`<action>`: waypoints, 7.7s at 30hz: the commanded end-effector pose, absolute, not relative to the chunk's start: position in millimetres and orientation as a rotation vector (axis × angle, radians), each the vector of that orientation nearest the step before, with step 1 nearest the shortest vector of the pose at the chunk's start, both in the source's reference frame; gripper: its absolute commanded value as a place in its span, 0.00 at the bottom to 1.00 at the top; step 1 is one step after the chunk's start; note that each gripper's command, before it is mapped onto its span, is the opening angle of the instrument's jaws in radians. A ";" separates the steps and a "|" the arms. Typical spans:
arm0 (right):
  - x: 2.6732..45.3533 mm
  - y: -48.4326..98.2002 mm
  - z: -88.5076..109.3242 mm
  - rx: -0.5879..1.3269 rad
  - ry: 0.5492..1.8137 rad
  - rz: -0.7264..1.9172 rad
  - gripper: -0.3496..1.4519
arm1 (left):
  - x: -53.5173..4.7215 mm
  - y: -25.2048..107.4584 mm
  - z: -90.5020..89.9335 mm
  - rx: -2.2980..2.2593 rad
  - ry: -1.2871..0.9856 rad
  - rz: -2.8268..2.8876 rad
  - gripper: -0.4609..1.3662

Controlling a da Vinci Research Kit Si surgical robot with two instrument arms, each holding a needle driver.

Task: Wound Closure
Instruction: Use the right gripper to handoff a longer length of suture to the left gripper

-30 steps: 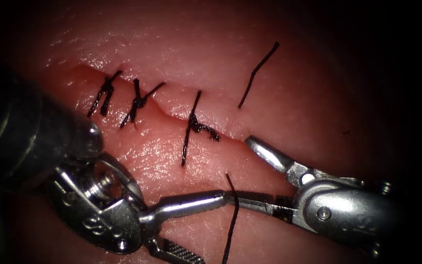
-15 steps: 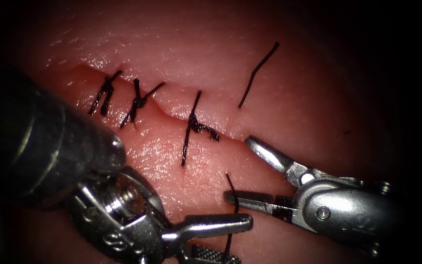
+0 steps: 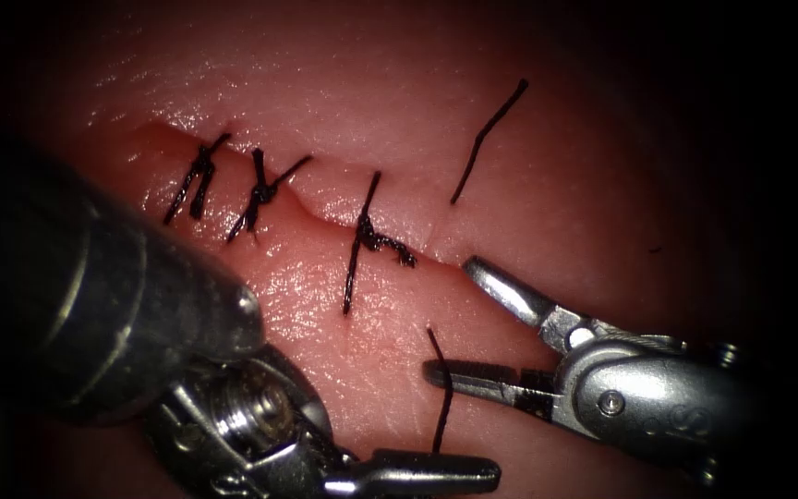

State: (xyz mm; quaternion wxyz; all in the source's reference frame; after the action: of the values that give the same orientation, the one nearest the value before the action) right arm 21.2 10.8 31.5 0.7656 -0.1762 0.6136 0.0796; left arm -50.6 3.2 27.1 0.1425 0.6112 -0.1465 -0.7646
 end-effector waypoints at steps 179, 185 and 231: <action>18.1 21.0 37.4 -0.451 1.375 -0.072 0.00 | -49.0 6.8 26.7 1.890 -0.452 -2.312 0.59; 18.1 20.8 37.9 -0.447 1.372 -0.056 0.00 | -48.9 6.1 26.2 1.900 -0.435 -2.296 0.56; 18.1 20.6 38.5 -0.435 1.361 -0.013 0.00 | -46.7 3.9 25.4 1.862 -0.345 -2.151 0.06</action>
State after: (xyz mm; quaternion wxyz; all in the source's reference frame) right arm 18.1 20.6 38.6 0.7556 -0.1985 0.6242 -0.0067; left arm -46.7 3.9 25.4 0.1341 0.6444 -0.1237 -0.7426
